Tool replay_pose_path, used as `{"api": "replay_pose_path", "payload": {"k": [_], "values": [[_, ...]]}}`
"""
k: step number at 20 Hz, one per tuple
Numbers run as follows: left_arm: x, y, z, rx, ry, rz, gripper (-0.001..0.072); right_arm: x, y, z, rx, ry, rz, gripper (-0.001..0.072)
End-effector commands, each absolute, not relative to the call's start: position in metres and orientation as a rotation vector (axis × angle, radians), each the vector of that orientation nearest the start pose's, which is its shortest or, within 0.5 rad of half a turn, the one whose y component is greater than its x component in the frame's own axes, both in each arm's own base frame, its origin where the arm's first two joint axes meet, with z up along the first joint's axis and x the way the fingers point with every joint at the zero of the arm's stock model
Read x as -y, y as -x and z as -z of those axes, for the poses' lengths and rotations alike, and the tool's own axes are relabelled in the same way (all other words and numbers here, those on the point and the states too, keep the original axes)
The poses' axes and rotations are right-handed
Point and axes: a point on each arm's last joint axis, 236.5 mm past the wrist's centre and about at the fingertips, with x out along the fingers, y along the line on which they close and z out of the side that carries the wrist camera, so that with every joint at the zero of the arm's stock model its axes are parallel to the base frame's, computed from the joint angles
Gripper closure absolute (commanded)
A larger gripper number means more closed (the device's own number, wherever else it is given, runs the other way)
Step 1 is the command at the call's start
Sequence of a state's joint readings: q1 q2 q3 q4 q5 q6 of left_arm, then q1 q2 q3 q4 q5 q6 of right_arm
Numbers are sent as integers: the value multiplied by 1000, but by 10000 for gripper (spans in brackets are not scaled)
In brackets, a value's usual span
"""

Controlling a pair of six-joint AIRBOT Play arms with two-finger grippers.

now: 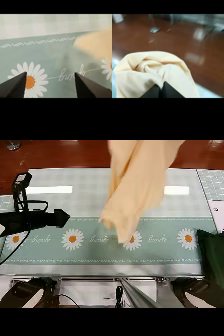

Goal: Fold the shirts.

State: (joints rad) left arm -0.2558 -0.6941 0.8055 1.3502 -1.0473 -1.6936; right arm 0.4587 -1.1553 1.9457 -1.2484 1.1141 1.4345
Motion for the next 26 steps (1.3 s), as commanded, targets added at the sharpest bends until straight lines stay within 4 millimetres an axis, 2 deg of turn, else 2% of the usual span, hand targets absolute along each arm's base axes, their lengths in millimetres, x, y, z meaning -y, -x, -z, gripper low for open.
{"api": "replay_pose_path", "payload": {"k": [1, 3, 5, 6, 8, 9, 10, 11, 12, 13, 14, 15, 17, 18, 19, 20, 21, 22, 23, 26], "values": [[120, -283, -87, -958, 186, 303, 3, -283, -321, -299, -670, 70, -807, 695], [122, -282, -87, -963, 193, 308, 3, -282, -324, -200, -891, 79, -734, 695], [130, -279, -89, -970, 231, 333, 3, -259, -326, -98, -1067, 69, -573, 695], [135, -276, -89, -980, 249, 349, 3, -239, -325, -53, -1127, 75, -469, 695], [142, -267, -85, -1021, 247, 376, 3, -194, -313, 9, -1234, 73, -265, 695], [147, -260, -78, -1049, 234, 392, 3, -179, -306, 26, -1274, 52, -199, 694], [156, -252, -69, -1076, 228, 419, 2, -173, -300, 36, -1311, 4, -170, 674], [165, -245, -58, -1104, 227, 445, 3, -177, -297, 38, -1334, -45, -179, 466], [177, -237, -43, -1135, 231, 474, 3, -183, -296, 35, -1341, -50, -233, 112], [186, -230, -28, -1172, 219, 493, 3, -181, -301, 27, -1333, -19, -278, 84], [186, -225, -14, -1215, 189, 490, 3, -166, -310, 15, -1328, 4, -263, 83], [180, -222, -4, -1261, 166, 471, 3, -140, -324, -1, -1315, 21, -214, 84], [159, -233, 0, -1261, 168, 399, 3, -68, -353, -43, -1227, -6, -63, 84], [148, -242, 1, -1247, 198, 357, 3, -29, -360, -58, -1178, -76, 25, 85], [143, -248, 3, -1239, 250, 331, 3, 5, -357, -63, -1157, -159, 102, 85], [145, -250, 8, -1247, 330, 321, 3, 28, -350, -60, -1151, -240, 150, 93], [156, -248, 15, -1259, 419, 358, 3, 41, -341, -49, -1152, -328, 169, 93], [173, -248, 19, -1247, 514, 423, 3, 42, -331, -34, -1165, -411, 158, 93], [190, -252, 19, -1207, 575, 502, 4, 32, -321, -18, -1182, -499, 116, 93], [228, -267, 14, -1078, 566, 712, 4, -15, -308, 18, -1208, -666, -37, 93]]}}
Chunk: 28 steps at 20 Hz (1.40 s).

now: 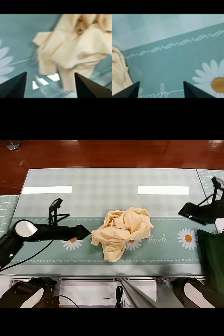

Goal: Fold the shirts.

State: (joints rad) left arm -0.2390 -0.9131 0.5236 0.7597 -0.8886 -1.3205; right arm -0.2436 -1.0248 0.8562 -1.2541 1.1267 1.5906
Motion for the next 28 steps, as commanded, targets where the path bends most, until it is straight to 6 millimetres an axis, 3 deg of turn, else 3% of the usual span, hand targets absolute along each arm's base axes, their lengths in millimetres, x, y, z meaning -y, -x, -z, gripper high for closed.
{"api": "replay_pose_path", "payload": {"k": [1, 5, 8, 9, 11, 16, 21, 24, 28], "values": [[239, -267, 18, -1082, 550, 755, 4, -25, -305, 25, -1213, -695, -60, 93], [283, -259, 45, -1199, 461, 870, 4, -47, -300, 33, -1235, -671, -108, 93], [299, -261, 49, -1246, 441, 927, 7, -56, -298, 33, -1250, -643, -134, 93], [300, -257, 50, -1274, 415, 954, 71, -60, -297, 34, -1256, -636, -144, 93], [293, -244, 57, -1342, 309, 1006, 679, -72, -293, 41, -1292, -620, -171, 93], [284, -247, 61, -1393, 301, 954, 679, -112, -293, 70, -1388, -659, -229, 93], [283, -249, 62, -1389, 303, 950, 679, -158, -293, 72, -1408, -732, -360, 93], [283, -249, 62, -1390, 303, 949, 679, -164, -299, 75, -1383, -712, -356, 93], [283, -249, 62, -1389, 303, 949, 679, -157, -323, 71, -1294, -711, -314, 93]]}}
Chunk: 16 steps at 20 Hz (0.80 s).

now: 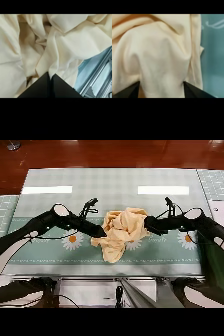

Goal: Fold the shirts.

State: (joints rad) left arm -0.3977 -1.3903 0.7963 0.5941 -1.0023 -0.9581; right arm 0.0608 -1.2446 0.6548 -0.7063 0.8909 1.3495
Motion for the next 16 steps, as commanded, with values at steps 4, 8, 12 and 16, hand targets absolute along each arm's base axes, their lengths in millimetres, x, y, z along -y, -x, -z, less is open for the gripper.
{"api": "replay_pose_path", "payload": {"k": [4, 8, 12, 16], "values": [[283, -249, 62, -1392, 308, 945, 679, -158, -338, 67, -1266, -732, -302, 209], [283, -251, 59, -1389, 314, 944, 679, -174, -326, 72, -1344, -724, -410, 694], [271, -293, 1, -1274, 368, 972, 679, -160, -382, -15, -1208, -651, -515, 694], [233, -399, -179, -784, 498, 881, 680, -115, -458, -204, -827, -503, -492, 695]]}}
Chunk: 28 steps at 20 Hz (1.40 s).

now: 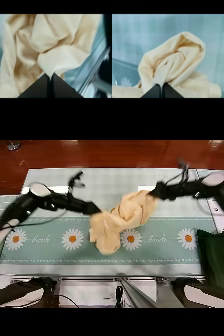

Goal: Fold the shirts.

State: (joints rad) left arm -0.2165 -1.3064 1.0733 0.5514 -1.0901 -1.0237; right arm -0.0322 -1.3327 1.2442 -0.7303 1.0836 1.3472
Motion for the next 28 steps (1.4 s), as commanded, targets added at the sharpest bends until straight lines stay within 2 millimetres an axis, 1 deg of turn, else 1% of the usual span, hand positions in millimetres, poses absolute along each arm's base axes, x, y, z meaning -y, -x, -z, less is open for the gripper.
{"api": "replay_pose_path", "payload": {"k": [1, 2, 3, 4, 5, 6, 7, 8, 9, 10, 12, 13, 14, 15, 16, 17, 18, 20, 22, 23, 24, 26, 27, 28], "values": [[217, -414, -230, -656, 504, 849, 679, -108, -460, -258, -721, -439, -493, 695], [201, -422, -284, -522, 493, 822, 680, -105, -453, -304, -637, -370, -495, 695], [186, -419, -332, -413, 478, 806, 680, -102, -438, -346, -563, -295, -497, 695], [172, -409, -380, -304, 453, 795, 680, -103, -418, -379, -504, -238, -506, 695], [160, -393, -424, -201, 417, 784, 680, -104, -395, -407, -442, -198, -509, 695], [150, -374, -459, -113, 376, 770, 680, -103, -373, -426, -392, -161, -502, 695], [141, -354, -487, -37, 329, 746, 680, -98, -351, -436, -364, -123, -478, 695], [130, -333, -510, 25, 286, 703, 680, -92, -328, -442, -348, -89, -444, 694], [119, -315, -525, 69, 245, 649, 680, -86, -306, -444, -341, -59, -408, 694], [106, -299, -535, 102, 199, 574, 680, -78, -286, -442, -346, -29, -366, 695], [83, -269, -546, 144, 122, 434, 680, -65, -248, -432, -383, 10, -301, 695], [76, -255, -548, 154, 84, 377, 680, -63, -232, -426, -401, 20, -291, 695], [73, -244, -546, 151, 52, 345, 680, -65, -218, -423, -407, 24, -296, 694], [73, -235, -541, 132, 24, 331, 680, -66, -206, -420, -407, 23, -297, 695], [76, -229, -531, 87, 14, 336, 680, -67, -197, -411, -426, 9, -295, 695], [81, -227, -514, 14, 13, 356, 680, -68, -191, -397, -465, -7, -297, 695], [85, -228, -492, -76, 23, 376, 680, -71, -187, -378, -518, -30, -310, 694], [86, -240, -434, -290, 66, 406, 680, -87, -184, -326, -649, -86, -382, 695], [84, -262, -370, -479, 148, 431, 680, -102, -187, -263, -806, -167, -446, 695], [86, -273, -333, -573, 213, 452, 679, -104, -193, -227, -883, -208, -448, 695], [89, -284, -298, -650, 285, 474, 680, -102, -201, -192, -946, -240, -432, 695], [96, -306, -226, -770, 411, 499, 679, -96, -226, -135, -1001, -322, -374, 694], [98, -318, -192, -809, 446, 486, 679, -92, -244, -113, -993, -360, -335, 695], [101, -331, -157, -837, 479, 463, 679, -86, -263, -95, -975, -398, -291, 695]]}}
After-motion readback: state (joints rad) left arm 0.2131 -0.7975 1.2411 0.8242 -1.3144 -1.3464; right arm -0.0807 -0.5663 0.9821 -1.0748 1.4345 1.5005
